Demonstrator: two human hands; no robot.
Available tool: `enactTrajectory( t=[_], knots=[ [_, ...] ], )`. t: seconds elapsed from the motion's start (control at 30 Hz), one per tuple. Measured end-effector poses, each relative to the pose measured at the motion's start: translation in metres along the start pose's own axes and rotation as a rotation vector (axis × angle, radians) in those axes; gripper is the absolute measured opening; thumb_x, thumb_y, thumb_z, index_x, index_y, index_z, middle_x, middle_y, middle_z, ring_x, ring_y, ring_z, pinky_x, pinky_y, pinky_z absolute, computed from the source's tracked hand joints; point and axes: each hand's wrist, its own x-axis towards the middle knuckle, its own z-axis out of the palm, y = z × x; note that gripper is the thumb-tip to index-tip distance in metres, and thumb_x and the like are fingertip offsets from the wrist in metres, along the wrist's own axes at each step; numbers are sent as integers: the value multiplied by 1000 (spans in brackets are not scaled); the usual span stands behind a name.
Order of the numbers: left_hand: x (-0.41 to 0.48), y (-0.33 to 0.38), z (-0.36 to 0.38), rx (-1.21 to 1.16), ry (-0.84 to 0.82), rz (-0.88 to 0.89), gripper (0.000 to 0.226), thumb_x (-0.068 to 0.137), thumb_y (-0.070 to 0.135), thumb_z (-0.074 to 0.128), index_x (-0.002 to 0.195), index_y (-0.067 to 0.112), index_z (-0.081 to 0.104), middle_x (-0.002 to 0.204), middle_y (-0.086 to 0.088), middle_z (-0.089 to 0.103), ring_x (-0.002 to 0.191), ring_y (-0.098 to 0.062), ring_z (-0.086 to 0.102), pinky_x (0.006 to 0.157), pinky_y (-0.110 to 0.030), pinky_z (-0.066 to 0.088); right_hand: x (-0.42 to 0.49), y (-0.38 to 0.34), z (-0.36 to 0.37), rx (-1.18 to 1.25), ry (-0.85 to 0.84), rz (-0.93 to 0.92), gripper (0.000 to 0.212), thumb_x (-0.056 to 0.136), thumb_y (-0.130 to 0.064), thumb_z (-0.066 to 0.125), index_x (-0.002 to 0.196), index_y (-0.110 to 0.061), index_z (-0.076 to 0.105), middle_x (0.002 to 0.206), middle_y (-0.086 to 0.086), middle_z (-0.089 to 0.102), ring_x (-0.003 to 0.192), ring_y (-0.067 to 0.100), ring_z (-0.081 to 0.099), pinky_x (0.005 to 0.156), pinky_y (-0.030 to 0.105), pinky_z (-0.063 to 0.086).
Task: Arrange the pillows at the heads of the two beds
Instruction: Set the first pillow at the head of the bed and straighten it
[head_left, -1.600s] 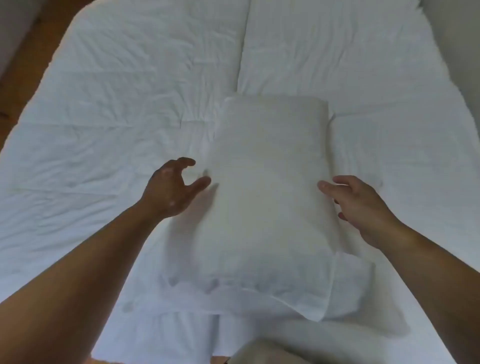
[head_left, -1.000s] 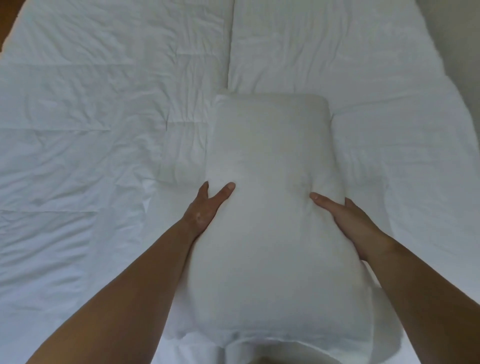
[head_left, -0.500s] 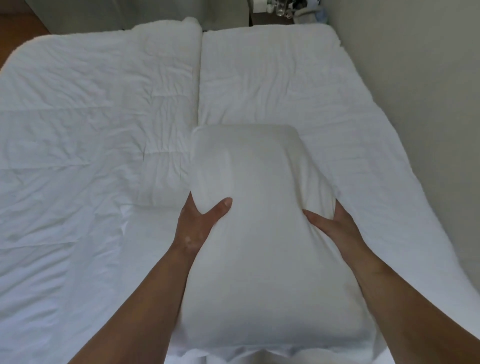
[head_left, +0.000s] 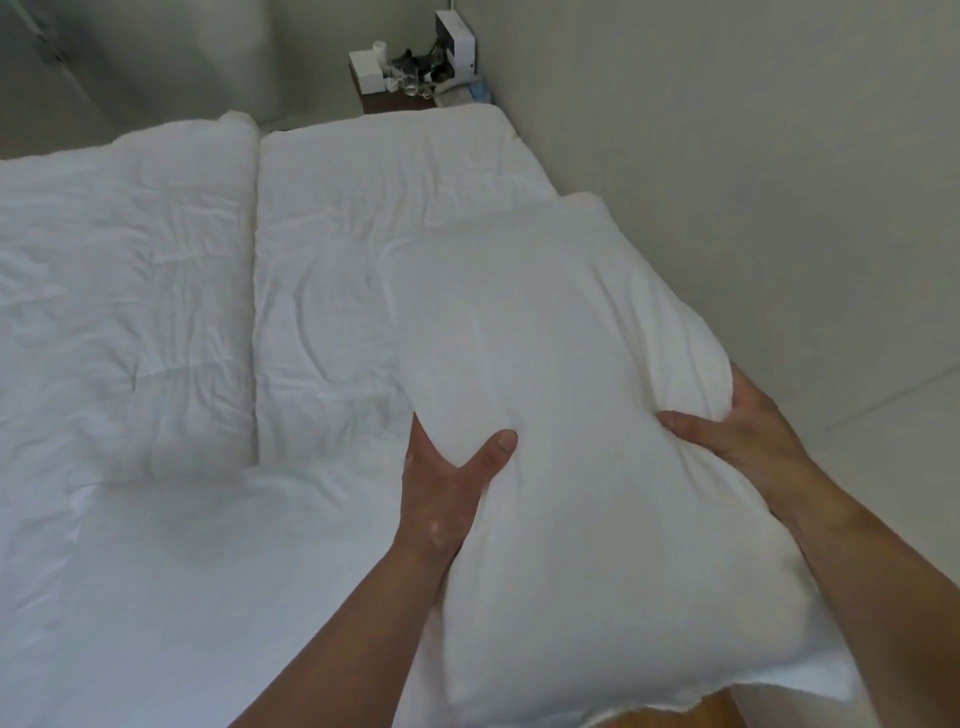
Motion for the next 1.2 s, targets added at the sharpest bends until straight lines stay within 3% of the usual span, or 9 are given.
enactTrajectory(
  t=[0.17,0.3,0.37,0.47,0.6,0.77,1.0,1.07,1.2],
  knots=[
    [-22,-19,94,-8,-70,-30,95,63,50,87,147,31,49,136,15,66,126,-3,62,100,-17,49,5,35,-87,-60,32,-15,99,52,-38,99,137,-41,49,115,-33,56,85,-34,53,79,8,39],
    [-30,-46,156,-6,-116,-80,99,58,51,87,146,32,47,129,26,62,114,21,57,88,1,45,13,79,-137,-114,69,-8,84,65,-13,93,133,-37,50,112,-30,57,83,-34,54,71,-4,42],
    [-31,-69,183,16,-130,-138,102,55,54,87,146,30,47,130,21,64,117,12,60,96,-10,49,20,105,-154,-139,67,15,81,67,-8,92,132,-36,52,111,-29,59,83,-33,55,68,-6,40],
    [-33,-111,214,64,-146,-245,112,52,58,86,151,23,44,139,5,64,126,-16,61,110,-37,48,31,149,-168,-192,19,46,84,65,-13,95,134,-35,53,116,-26,62,92,-28,58,77,-3,41],
    [-39,-169,242,95,-220,-440,101,59,46,91,145,31,43,135,5,66,127,-22,62,113,-45,47,46,209,-167,-210,-105,91,104,56,-34,98,149,-29,51,131,-16,66,120,0,62,108,28,46],
    [-42,-222,261,112,-324,-625,104,64,27,97,146,29,34,136,3,65,125,-25,63,112,-52,49,32,284,-171,-189,-137,201,120,40,-74,89,146,-51,37,142,-19,58,132,7,54,114,36,38],
    [-38,-222,256,228,-353,-747,130,38,40,106,142,12,32,131,-16,65,114,-29,66,96,-41,53,22,310,-175,-218,-114,263,111,49,-61,92,139,-75,27,149,-11,52,135,15,52,113,39,39],
    [-28,-224,246,262,-332,-784,160,23,52,104,154,27,17,141,-23,58,127,-39,61,105,-47,51,20,307,-174,-257,-125,251,114,58,-46,94,151,-58,28,149,-11,49,136,20,50,111,36,39],
    [10,-179,244,471,-281,-670,138,44,52,95,157,32,18,140,-26,62,130,-44,61,108,-61,50,14,295,-171,-315,-128,272,116,66,-35,94,161,-34,27,150,-3,51,135,25,51,109,36,41]
  ],
)
